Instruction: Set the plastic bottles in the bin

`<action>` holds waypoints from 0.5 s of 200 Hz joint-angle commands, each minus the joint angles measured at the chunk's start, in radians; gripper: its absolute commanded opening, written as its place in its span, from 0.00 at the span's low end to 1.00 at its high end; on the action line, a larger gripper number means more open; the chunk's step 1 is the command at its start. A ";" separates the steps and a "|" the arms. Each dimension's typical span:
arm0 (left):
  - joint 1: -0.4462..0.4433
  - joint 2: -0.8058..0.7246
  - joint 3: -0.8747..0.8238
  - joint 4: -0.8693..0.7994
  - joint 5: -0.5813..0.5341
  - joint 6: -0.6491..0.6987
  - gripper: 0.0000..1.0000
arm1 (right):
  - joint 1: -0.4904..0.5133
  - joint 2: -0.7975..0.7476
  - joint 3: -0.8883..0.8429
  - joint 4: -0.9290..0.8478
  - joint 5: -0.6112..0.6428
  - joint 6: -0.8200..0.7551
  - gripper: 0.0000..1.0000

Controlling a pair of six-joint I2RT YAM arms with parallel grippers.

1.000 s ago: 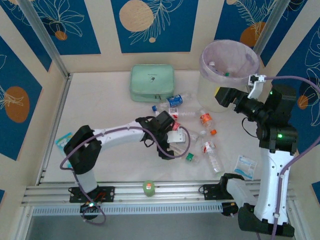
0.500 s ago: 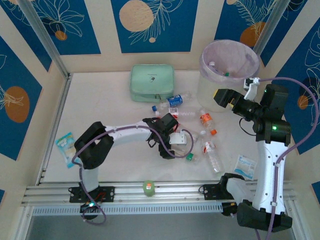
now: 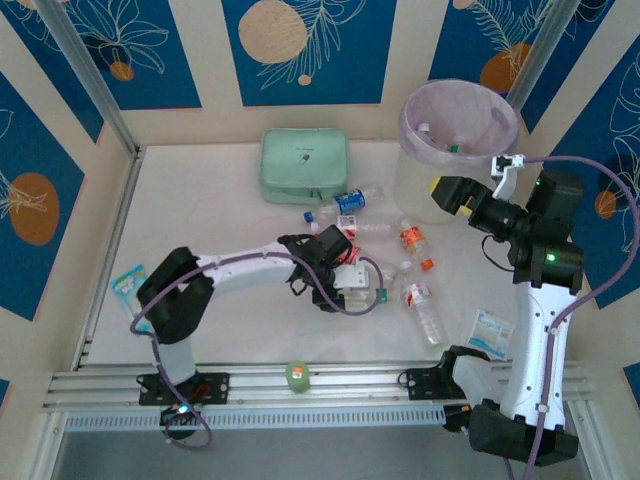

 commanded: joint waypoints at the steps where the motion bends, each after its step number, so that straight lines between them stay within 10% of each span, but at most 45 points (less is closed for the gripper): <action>1: -0.006 -0.114 -0.044 -0.015 0.043 -0.019 0.55 | -0.003 0.013 0.011 0.046 -0.051 0.044 1.00; 45: 0.128 -0.308 -0.121 0.042 0.190 -0.190 0.53 | 0.014 0.017 -0.018 0.174 -0.128 0.095 0.99; 100: 0.301 -0.423 -0.246 0.441 0.327 -0.798 0.26 | 0.196 0.083 -0.133 0.373 -0.206 0.102 0.96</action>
